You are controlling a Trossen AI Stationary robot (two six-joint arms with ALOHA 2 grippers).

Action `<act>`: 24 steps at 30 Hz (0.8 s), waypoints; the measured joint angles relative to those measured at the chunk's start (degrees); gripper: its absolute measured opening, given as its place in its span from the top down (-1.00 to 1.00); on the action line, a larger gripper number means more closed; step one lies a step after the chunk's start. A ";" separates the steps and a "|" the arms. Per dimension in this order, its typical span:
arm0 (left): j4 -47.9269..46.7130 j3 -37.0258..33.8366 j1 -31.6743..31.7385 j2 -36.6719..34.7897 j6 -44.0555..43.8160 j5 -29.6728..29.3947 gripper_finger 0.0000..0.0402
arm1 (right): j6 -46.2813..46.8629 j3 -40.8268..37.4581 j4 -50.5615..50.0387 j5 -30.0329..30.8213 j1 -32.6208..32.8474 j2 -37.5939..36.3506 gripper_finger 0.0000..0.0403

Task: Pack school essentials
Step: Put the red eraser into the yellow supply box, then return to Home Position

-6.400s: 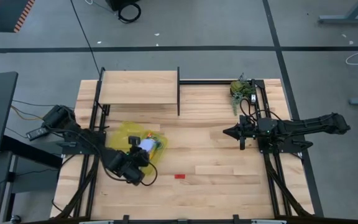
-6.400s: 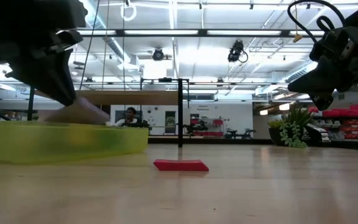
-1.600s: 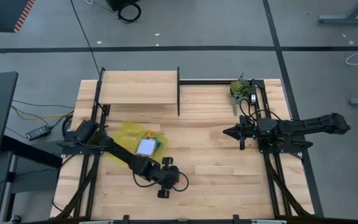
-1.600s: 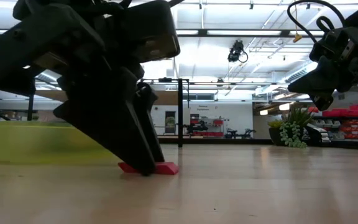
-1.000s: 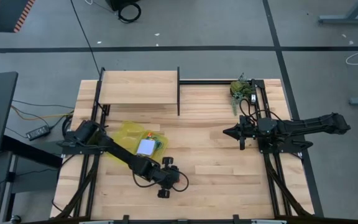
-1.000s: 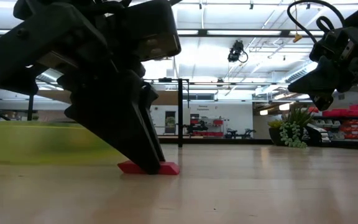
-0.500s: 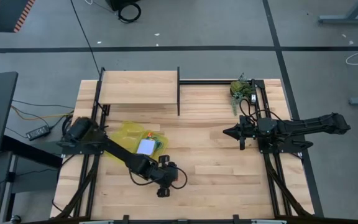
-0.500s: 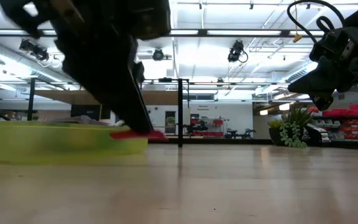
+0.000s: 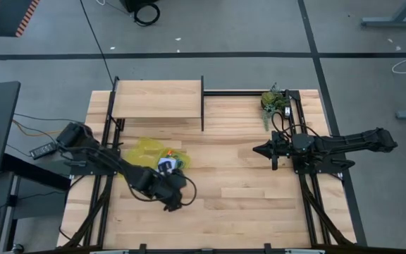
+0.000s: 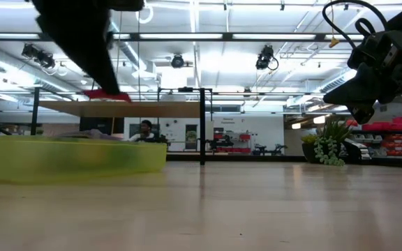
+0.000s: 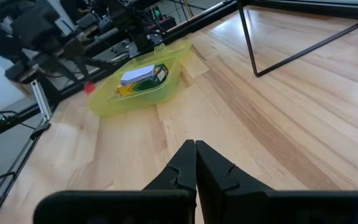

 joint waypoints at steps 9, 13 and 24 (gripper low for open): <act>-2.64 -7.68 -2.78 -1.34 -14.83 -1.93 0.65 | 0.00 0.00 -0.02 0.02 0.00 0.00 0.95; -1.76 -8.14 -2.86 -1.34 -15.77 -1.97 0.54 | 0.00 0.00 -0.02 0.02 0.00 0.00 0.95; -1.47 -8.14 -4.06 -1.34 -15.39 -1.56 0.20 | 0.00 0.00 -0.02 0.02 0.00 0.00 0.95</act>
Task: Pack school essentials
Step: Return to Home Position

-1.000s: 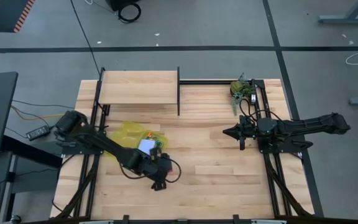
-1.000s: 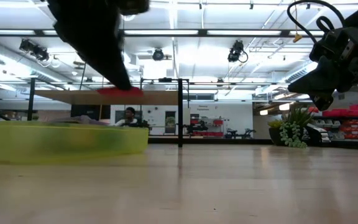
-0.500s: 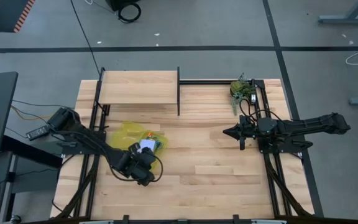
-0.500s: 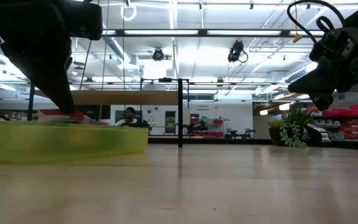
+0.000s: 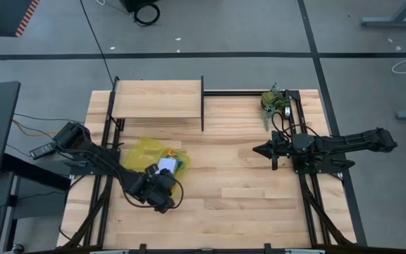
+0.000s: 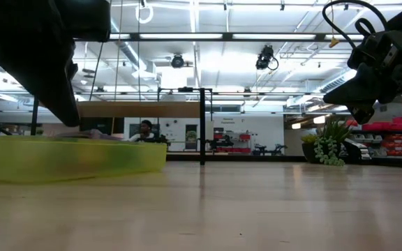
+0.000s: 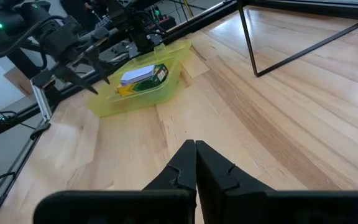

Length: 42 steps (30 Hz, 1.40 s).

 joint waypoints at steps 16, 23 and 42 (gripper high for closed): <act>-3.45 0.02 -0.22 -0.44 5.71 -0.45 0.19 | 0.00 0.00 0.00 0.00 0.00 0.00 0.95; -5.40 0.02 -0.66 -0.44 5.71 -1.09 0.34 | 0.00 0.00 -0.01 0.00 0.00 0.00 0.95; -5.31 0.02 -0.66 -0.44 8.11 -1.73 0.54 | 0.00 0.00 0.00 0.00 0.00 -0.01 0.95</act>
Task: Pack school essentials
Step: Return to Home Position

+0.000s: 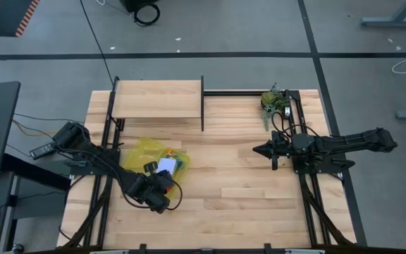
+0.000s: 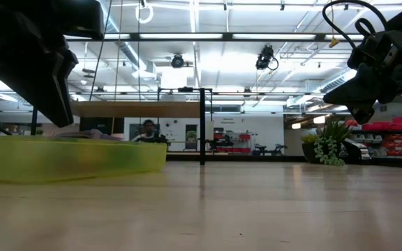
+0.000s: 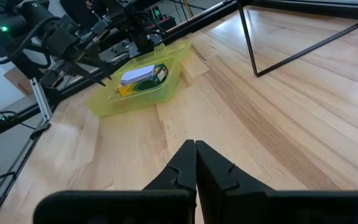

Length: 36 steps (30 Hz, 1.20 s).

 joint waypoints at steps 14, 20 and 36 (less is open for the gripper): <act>0.07 0.00 0.00 0.00 -0.01 -0.48 0.61 | 0.00 0.00 0.00 0.00 0.00 0.01 0.95; 0.07 0.00 0.00 0.00 -0.02 -0.66 0.62 | 0.00 0.00 -0.02 0.00 0.00 0.00 0.95; -4.20 0.02 -1.79 -3.98 -7.80 -3.84 0.38 | 0.00 0.00 -0.02 -0.02 0.00 0.01 0.95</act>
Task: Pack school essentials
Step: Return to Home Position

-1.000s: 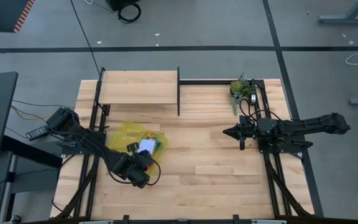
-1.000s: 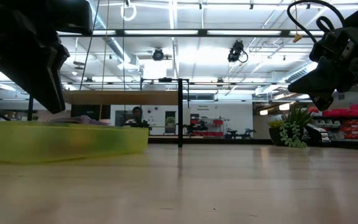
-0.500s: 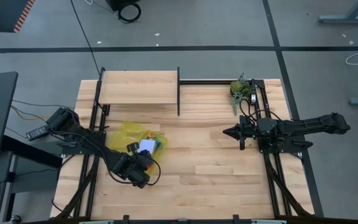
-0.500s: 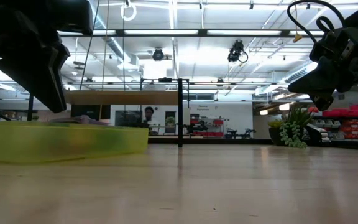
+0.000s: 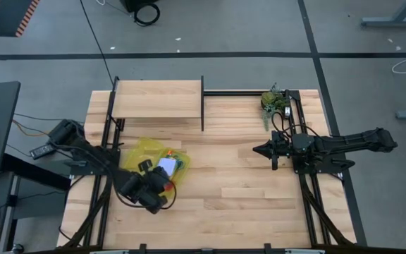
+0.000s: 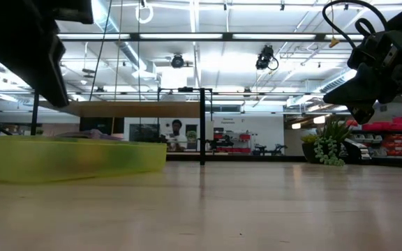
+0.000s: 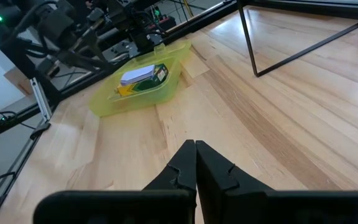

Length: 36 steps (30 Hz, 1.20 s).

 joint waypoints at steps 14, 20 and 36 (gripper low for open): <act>-5.75 0.00 -3.35 -0.11 -2.88 -1.34 0.37 | 0.01 0.00 0.00 0.00 0.00 -0.01 0.95; -5.74 0.00 -3.37 -0.11 -2.94 -1.32 0.39 | 0.02 0.00 0.00 0.02 0.00 -0.02 0.95; -5.74 0.00 -3.35 -0.11 -3.24 -1.21 0.38 | 0.00 0.00 0.00 0.02 0.00 -0.01 0.95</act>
